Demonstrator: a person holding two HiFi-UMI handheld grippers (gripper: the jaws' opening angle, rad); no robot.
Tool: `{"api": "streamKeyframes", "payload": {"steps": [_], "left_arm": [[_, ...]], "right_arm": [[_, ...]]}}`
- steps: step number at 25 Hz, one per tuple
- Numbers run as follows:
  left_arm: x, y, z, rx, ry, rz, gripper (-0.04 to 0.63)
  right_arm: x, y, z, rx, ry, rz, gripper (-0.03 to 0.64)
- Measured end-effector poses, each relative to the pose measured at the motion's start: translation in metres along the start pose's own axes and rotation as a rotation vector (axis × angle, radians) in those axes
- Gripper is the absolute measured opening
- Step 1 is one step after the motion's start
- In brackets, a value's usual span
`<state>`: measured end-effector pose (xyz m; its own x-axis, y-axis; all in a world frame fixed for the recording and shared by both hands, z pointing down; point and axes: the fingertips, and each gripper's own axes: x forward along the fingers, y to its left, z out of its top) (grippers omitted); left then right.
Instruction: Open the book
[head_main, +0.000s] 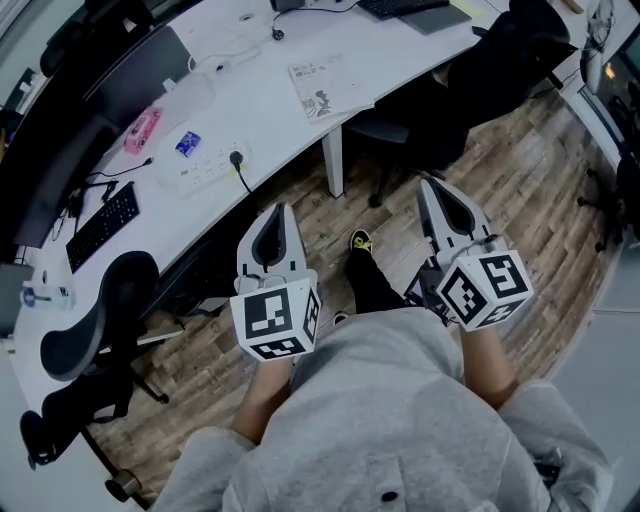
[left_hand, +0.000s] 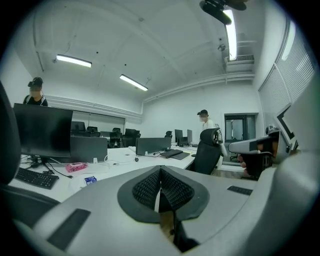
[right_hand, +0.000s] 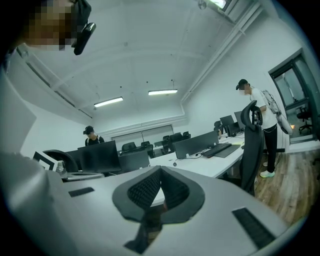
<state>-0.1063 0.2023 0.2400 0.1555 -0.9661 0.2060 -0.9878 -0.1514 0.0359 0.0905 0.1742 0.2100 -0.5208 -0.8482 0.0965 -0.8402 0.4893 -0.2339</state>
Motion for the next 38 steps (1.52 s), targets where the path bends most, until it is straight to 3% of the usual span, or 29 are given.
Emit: {"api": "streamKeyframes", "payload": {"steps": [18,30,38], "left_arm": [[0.119,0.024,-0.022,-0.032,0.118,-0.027,0.009],[0.226,0.043,-0.040,-0.071,0.246,0.004,0.009],[0.269,0.051,-0.049,-0.072,0.312,0.029,0.009]], "right_arm": [[0.112,-0.062,-0.024,0.019,0.136,-0.025,0.026],[0.211,-0.118,-0.038,0.046,0.266,0.007,0.027],[0.255,-0.141,-0.049,0.084,0.309,0.025,0.027]]}}
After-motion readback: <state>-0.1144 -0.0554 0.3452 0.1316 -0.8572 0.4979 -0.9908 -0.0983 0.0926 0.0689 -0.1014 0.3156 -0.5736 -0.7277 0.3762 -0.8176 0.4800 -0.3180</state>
